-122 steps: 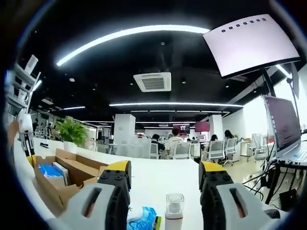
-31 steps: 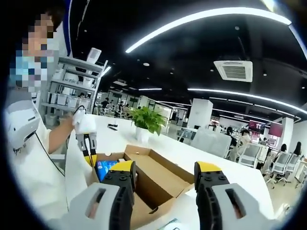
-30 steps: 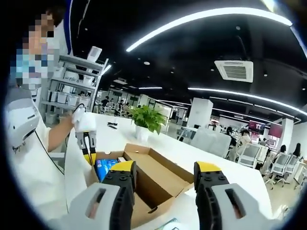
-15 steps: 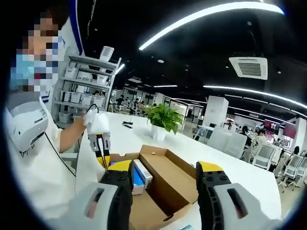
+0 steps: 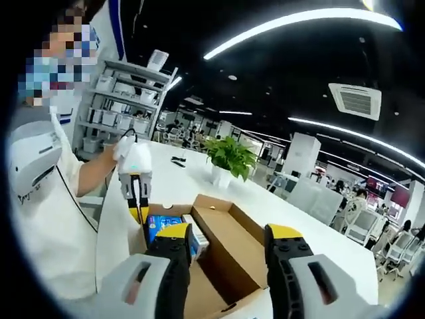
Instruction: Operate the shoe box by opening the lid, removing the specified soft item, and placing it in the target area until the item is outside and the box remains undamaged.
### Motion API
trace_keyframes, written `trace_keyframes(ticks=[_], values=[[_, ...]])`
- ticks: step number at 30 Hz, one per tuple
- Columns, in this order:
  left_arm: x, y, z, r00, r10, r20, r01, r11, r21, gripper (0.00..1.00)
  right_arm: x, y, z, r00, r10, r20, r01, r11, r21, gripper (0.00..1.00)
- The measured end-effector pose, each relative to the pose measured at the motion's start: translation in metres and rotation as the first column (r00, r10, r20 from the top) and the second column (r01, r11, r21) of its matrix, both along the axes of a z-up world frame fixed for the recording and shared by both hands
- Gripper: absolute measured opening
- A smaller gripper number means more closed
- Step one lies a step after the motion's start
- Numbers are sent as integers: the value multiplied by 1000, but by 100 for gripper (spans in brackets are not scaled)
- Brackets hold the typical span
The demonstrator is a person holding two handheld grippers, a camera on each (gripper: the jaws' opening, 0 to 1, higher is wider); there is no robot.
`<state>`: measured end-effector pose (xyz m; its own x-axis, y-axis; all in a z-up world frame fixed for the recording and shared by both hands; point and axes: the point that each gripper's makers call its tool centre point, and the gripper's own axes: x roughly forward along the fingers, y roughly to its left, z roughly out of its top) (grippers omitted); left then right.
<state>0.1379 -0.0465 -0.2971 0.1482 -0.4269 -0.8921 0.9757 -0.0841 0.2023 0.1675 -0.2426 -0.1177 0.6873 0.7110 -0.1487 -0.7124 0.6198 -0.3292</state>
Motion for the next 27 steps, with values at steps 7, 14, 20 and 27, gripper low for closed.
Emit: trace_keyframes(ticks=[7,14,20,27], values=[[0,0,0,1000,-1,0,1,1000,-2,3,1,11,-10,999,29,-25,-30,999,-26,44],[0,1,0,1000,-3,2,3,1000,-2,3,3,16,-20,999,36,-34,-38,997,-72,41],[0,1,0,1000,-3,1,3,1000,-2,3,5,23,-25,997,55,-53,-59,994,-89,41],[0,1,0,1000,-4,1,4,1000,-1,3,13,23,-34,992,76,-101,-84,993,-77,41]])
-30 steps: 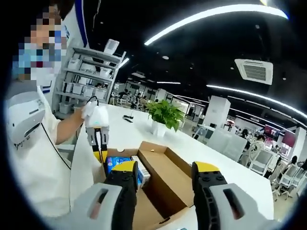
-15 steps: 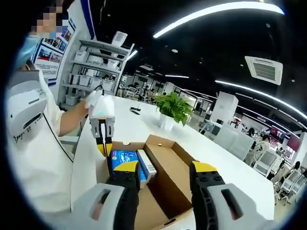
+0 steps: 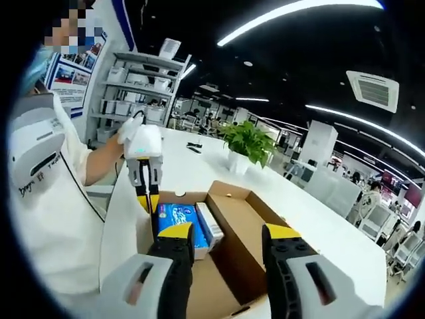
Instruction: Operate the shoe box by opening the lid, removing the specified soft item, and placing it in the target area until the item is outside and the box remains undamaged.
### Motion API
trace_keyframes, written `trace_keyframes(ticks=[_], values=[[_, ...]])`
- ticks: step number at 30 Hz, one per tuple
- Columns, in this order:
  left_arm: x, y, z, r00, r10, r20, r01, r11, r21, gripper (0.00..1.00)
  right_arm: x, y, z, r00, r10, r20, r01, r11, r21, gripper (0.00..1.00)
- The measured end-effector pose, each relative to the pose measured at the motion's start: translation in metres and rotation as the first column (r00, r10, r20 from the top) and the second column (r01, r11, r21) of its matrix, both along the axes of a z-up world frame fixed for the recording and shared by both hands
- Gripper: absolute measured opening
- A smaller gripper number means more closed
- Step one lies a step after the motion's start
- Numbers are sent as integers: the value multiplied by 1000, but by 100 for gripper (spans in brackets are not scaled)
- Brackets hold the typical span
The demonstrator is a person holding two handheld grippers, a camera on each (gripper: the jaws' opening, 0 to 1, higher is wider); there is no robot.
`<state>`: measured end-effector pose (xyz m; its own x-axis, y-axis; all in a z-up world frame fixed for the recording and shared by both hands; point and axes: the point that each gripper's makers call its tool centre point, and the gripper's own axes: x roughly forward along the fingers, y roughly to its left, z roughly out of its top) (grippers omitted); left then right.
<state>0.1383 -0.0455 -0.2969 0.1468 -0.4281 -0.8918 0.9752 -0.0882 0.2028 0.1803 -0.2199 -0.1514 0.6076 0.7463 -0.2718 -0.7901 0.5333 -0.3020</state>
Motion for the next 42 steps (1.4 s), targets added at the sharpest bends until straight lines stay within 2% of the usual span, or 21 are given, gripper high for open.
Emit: trace_keyframes(ticks=[2,3,4,5,7,10,12,13,15,17,21,23,29,31,40,42], values=[[0,0,0,1000,2,-4,-2,1000,-3,3,-1,5,1,1000,24,-16,-24,999,35,46],[0,0,0,1000,3,-6,-3,1000,-5,3,-6,13,2,997,56,-46,-52,996,72,53],[0,0,0,1000,5,-7,-5,1000,-6,3,-7,17,5,996,74,-45,-70,994,89,56],[0,0,0,1000,5,-9,-5,1000,-5,3,-7,20,7,996,81,-42,-77,992,99,55],[0,0,0,1000,3,-7,-3,1000,-2,3,-9,26,7,993,107,-51,-102,990,92,47],[0,0,0,1000,3,-6,-3,1000,-2,3,-5,32,9,993,109,-50,-104,991,88,43],[0,-1,0,1000,2,-5,-2,1000,-3,3,-3,35,6,992,118,-45,-116,992,43,32],[0,-1,0,1000,6,-7,-6,1000,-2,3,-3,38,5,990,131,-41,-130,991,26,30],[0,-1,0,1000,6,-6,-6,1000,-1,3,-3,43,4,988,147,-48,-146,989,13,34],[0,-1,0,1000,2,-1,-2,1000,-3,3,-4,48,4,985,167,-45,-169,985,-26,29],[-1,-1,0,1000,-3,5,3,1000,-1,3,-3,57,-1,980,189,-60,-193,978,-82,35],[-1,-1,-1,1000,0,7,0,1000,0,3,-2,59,-4,979,191,-65,-197,975,-105,34],[0,-1,-2,1000,3,4,-3,1000,1,3,1,67,-8,973,214,-81,-223,967,-124,38],[0,-1,-3,1000,4,4,-4,1000,5,3,1,69,-11,972,220,-85,-230,963,-138,42],[0,-1,-4,1000,-5,19,5,1000,18,4,6,81,-36,960,247,-133,-271,937,-222,44],[0,0,-4,1000,-8,25,8,1000,21,3,8,86,-44,953,260,-153,-292,924,-249,43]])
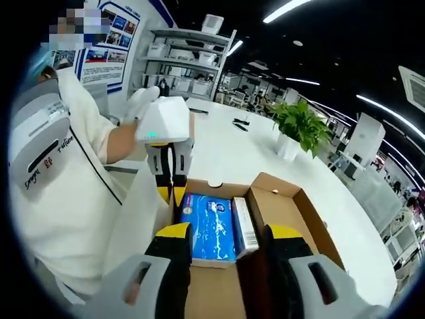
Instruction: Operate the shoe box by opening the lid, removing the specified soft item, and placing it in the target area until the item is outside and the box remains undamaged.
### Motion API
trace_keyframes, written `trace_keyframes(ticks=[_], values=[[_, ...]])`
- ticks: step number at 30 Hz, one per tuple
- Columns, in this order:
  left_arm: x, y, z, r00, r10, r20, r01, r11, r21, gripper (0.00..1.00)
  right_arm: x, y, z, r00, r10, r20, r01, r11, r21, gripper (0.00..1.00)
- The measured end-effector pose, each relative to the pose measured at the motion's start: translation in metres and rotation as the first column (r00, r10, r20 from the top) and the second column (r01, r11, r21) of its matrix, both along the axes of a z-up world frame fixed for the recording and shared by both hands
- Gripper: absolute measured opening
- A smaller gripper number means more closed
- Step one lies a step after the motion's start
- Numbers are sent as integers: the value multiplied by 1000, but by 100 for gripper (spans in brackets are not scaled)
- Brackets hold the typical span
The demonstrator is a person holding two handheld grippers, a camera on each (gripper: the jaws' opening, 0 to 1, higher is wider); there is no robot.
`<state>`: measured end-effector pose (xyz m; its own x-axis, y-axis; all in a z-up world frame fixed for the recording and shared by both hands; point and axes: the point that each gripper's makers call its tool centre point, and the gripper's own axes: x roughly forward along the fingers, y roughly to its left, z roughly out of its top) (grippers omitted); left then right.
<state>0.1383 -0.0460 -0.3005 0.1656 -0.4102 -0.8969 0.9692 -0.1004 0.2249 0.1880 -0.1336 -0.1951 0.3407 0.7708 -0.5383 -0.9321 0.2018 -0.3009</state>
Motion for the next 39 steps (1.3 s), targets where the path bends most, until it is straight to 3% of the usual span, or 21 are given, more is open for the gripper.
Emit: trace_keyframes(ticks=[3,6,9,10,12,13,15,18,22,23,39], values=[[0,0,0,1000,0,1,0,1000,-1,3,6,5,-5,1000,10,19,-9,999,-47,42],[0,0,0,1000,3,-3,-3,1000,-4,3,4,14,-10,999,29,-40,-31,999,-44,44],[0,1,0,1000,3,-1,-3,1000,-5,3,5,14,-16,999,52,-18,-53,993,-101,47],[0,1,0,1000,3,0,-3,1000,-6,4,4,18,-6,998,70,-4,-70,996,-55,48],[0,1,0,1000,3,4,-3,1000,-6,4,-2,25,10,994,60,-96,-53,996,73,48],[0,1,0,1000,5,6,-5,1000,-2,4,-1,25,10,993,54,-108,-47,996,71,48],[0,1,-1,1000,4,6,-4,1000,4,3,2,23,5,995,60,-79,-58,998,28,49],[0,1,-1,1000,6,0,-6,1000,4,3,1,24,-16,990,57,-130,-60,998,-19,52],[0,1,-1,1000,3,0,-3,1000,-2,3,-2,32,-34,987,104,-125,-111,993,-51,57],[0,1,0,1000,1,0,-1,1000,-1,3,-5,35,-35,983,133,-127,-140,989,-43,57],[1,0,0,1000,-1,2,1,1000,-8,4,-1,47,-52,974,136,-181,-147,988,-45,59]])
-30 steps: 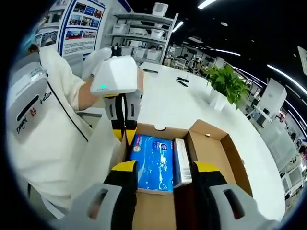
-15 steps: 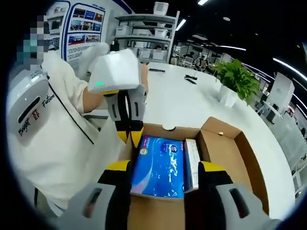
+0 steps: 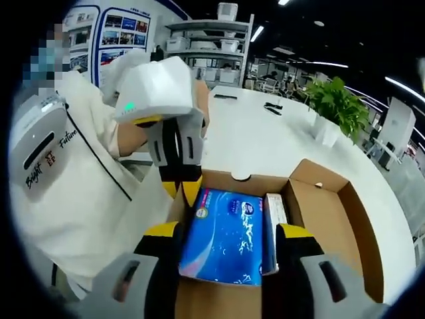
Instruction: Operate the shoe box by opening the lid, removing the specified soft item, and placing it in the target area until the item is outside and the box remains undamaged.
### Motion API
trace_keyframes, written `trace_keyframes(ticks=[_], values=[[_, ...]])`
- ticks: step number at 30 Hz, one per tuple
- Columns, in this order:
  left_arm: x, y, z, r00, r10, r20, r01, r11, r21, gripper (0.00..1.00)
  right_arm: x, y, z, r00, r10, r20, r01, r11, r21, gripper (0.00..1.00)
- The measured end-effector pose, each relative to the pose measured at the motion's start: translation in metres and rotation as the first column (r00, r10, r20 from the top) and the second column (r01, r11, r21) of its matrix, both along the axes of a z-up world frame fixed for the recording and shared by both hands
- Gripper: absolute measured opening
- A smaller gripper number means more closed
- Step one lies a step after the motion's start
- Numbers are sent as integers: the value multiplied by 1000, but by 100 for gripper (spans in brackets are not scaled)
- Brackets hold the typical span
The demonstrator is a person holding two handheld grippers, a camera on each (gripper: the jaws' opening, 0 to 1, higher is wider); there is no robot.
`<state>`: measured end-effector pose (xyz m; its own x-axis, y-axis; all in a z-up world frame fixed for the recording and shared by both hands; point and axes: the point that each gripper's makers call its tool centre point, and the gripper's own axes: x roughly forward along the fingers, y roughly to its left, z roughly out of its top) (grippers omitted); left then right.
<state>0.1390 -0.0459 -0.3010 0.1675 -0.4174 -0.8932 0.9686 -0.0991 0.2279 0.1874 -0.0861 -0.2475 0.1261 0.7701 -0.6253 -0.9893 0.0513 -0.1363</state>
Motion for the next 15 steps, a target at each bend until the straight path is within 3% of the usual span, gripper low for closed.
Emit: trace_keyframes(ticks=[15], values=[[-1,-1,0,1000,-2,0,2,1000,-12,4,0,13,-13,999,15,-32,-16,1000,-13,60]])
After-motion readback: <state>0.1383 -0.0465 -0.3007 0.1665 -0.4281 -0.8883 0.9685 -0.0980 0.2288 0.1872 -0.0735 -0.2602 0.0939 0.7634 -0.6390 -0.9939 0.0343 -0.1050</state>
